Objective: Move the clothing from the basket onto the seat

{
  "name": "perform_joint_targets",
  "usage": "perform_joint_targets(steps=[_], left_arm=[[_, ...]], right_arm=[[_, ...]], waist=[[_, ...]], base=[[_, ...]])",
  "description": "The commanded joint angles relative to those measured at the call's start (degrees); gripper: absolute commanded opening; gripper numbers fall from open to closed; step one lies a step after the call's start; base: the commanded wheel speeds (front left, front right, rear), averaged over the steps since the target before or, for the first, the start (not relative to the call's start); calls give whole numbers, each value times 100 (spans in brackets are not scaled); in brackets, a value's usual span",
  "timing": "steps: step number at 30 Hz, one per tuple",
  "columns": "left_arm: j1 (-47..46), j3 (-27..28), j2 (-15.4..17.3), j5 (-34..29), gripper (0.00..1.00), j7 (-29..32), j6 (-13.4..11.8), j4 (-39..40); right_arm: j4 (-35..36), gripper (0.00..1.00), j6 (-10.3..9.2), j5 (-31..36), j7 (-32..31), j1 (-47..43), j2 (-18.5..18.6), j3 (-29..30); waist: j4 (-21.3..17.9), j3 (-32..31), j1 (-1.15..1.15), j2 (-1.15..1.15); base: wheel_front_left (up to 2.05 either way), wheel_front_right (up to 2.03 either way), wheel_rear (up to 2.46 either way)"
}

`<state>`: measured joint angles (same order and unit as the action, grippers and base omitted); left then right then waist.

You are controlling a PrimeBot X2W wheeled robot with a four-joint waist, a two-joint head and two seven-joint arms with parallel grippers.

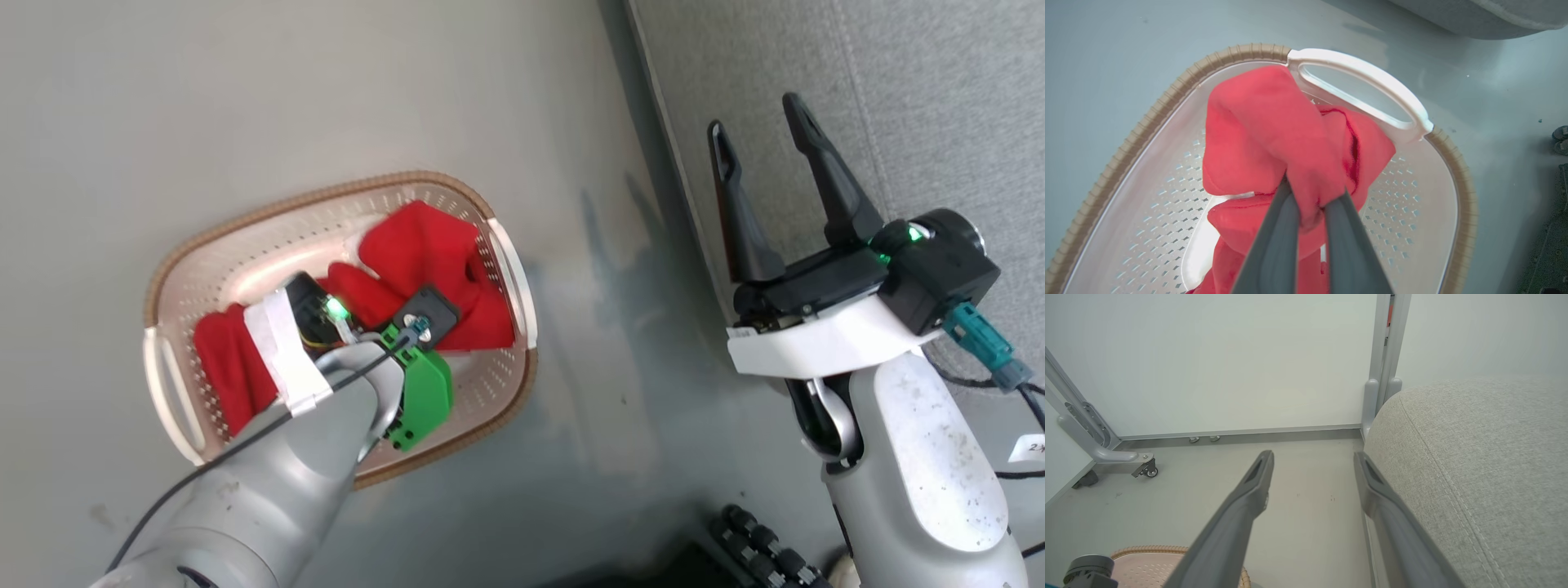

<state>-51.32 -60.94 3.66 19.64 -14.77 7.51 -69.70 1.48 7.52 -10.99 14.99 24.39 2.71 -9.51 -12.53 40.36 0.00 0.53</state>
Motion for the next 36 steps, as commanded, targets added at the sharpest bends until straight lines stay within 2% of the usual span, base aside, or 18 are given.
perform_joint_targets(steps=[1,13,25,36], left_arm=[[137,-16,-25,67,0,-47,-6,83],[717,300,114,250,0,-52,-27,1217],[1302,1174,416,64,0,-46,-145,2562],[1370,1944,493,-161,0,-47,-149,3639]], right_arm=[[-58,100,-6,49,15,-122,19,23],[-322,100,-6,214,15,-659,19,196],[-481,100,-6,266,15,-1159,21,334],[-538,100,-6,270,15,-1579,19,449]], waist=[[293,-644,0,-53],[776,-1754,0,-53],[1157,-2582,0,-53],[1397,-3099,0,-53]], base=[[0,0,0],[0,0,0],[0,0,0],[0,0,0]])
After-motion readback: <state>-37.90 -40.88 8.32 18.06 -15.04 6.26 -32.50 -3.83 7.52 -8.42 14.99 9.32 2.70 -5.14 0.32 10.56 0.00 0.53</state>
